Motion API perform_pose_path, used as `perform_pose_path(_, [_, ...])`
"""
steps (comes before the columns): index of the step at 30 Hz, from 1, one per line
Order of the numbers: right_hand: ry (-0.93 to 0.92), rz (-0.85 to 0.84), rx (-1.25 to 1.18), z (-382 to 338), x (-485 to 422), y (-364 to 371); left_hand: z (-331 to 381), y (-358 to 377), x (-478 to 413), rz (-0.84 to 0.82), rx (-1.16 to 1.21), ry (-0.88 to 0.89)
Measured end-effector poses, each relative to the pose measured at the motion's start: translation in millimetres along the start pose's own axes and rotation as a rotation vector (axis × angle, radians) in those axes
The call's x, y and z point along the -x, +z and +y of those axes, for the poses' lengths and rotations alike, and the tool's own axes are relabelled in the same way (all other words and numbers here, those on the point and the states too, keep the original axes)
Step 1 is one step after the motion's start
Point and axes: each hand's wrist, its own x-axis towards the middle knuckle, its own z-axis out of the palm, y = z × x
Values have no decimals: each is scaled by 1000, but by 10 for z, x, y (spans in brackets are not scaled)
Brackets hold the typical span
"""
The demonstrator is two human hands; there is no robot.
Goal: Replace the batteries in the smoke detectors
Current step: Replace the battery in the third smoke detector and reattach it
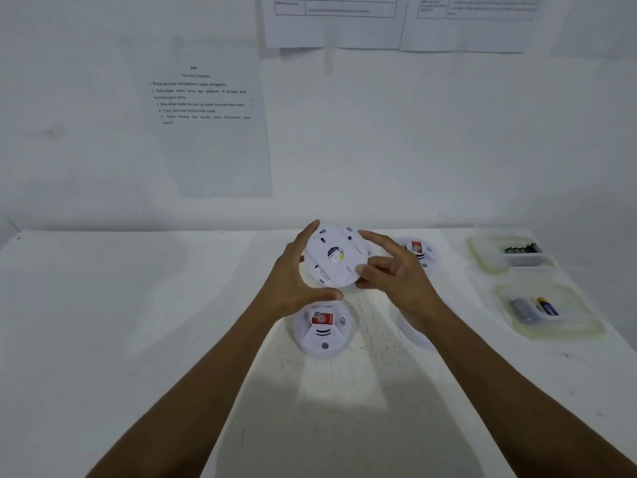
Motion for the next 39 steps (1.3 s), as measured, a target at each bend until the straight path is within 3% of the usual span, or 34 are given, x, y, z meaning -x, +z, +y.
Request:
perform_pose_path(7, [98, -18, -118, -19, 274, -104, 132, 83, -24, -125, 17, 102])
perform_pose_path(12, [-175, 114, 488, -57, 247, -160, 217, 69, -12, -129, 0, 130])
perform_pose_path(15, [-254, 120, 668, -60, 151, -119, 251, 91, -11, -116, -12, 146])
perform_pose_path(23, [-256, 108, 609, -66, 19, 143, 190, 9, -24, -99, -29, 120])
perform_pose_path(27, [-274, 9, 590, -83, -42, 213, 142, -77, -18, -110, -47, 129])
perform_pose_path(30, [-263, -18, 677, -102, -106, 216, 104, -136, 0, -91, -43, 106])
perform_pose_path(34, [-385, 5, 887, -138, -181, 306, 54, -211, 8, -45, -32, 108])
perform_pose_path(39, [-352, -30, 903, -232, -277, 549, -144, -385, 26, 37, -48, 66])
